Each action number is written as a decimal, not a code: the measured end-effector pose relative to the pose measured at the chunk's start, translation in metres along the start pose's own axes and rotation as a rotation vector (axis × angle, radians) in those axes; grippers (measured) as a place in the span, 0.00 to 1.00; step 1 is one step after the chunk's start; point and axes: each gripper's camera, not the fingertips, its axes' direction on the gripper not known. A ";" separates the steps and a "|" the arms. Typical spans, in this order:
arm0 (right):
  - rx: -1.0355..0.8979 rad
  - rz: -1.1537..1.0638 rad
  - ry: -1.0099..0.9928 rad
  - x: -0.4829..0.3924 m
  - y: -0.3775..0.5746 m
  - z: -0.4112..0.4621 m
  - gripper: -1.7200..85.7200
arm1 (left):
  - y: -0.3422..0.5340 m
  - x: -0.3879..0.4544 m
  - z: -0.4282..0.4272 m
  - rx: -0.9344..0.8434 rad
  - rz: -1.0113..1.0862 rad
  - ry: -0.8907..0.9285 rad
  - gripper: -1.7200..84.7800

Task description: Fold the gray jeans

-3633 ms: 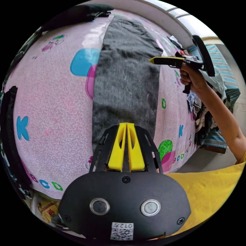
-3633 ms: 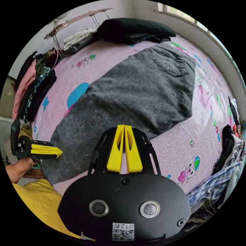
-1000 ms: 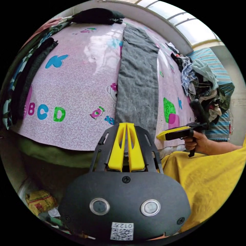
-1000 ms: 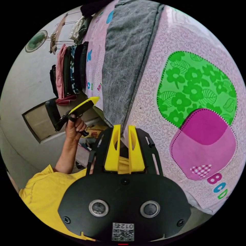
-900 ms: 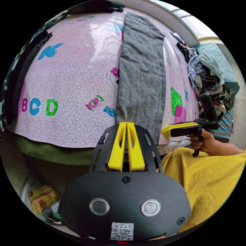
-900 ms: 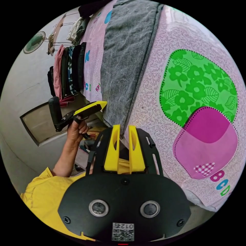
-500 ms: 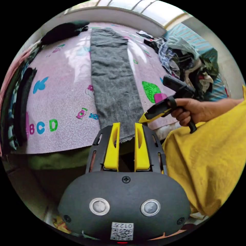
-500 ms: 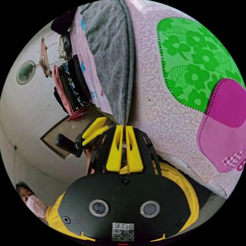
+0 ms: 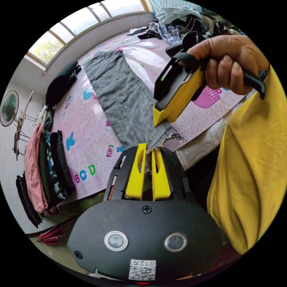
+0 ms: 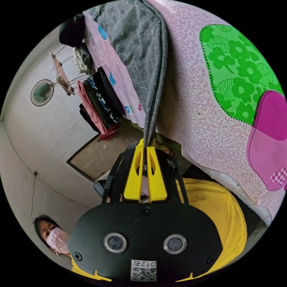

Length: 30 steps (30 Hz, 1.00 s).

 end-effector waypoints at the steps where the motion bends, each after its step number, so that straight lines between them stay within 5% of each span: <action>1: -0.012 -0.026 0.036 0.004 0.006 0.004 0.05 | -0.007 0.008 0.003 0.001 0.010 0.010 0.03; 5: -0.019 -0.374 0.321 -0.012 0.042 0.008 0.09 | -0.026 0.024 0.007 -0.025 0.006 0.026 0.02; 10: 0.062 -1.169 1.156 -0.036 0.143 0.075 0.17 | -0.053 0.040 0.000 -0.025 0.047 0.020 0.02; 16: 0.114 -1.657 1.552 -0.003 0.193 0.158 0.17 | -0.099 0.069 -0.015 -0.035 0.169 -0.029 0.02; 26: 0.086 -1.761 1.599 -0.001 0.221 0.207 0.05 | -0.166 0.103 -0.046 -0.089 0.311 -0.123 0.02; 30: 0.072 -1.715 1.444 -0.008 0.260 0.210 0.05 | -0.182 0.111 -0.064 -0.137 0.361 -0.063 0.02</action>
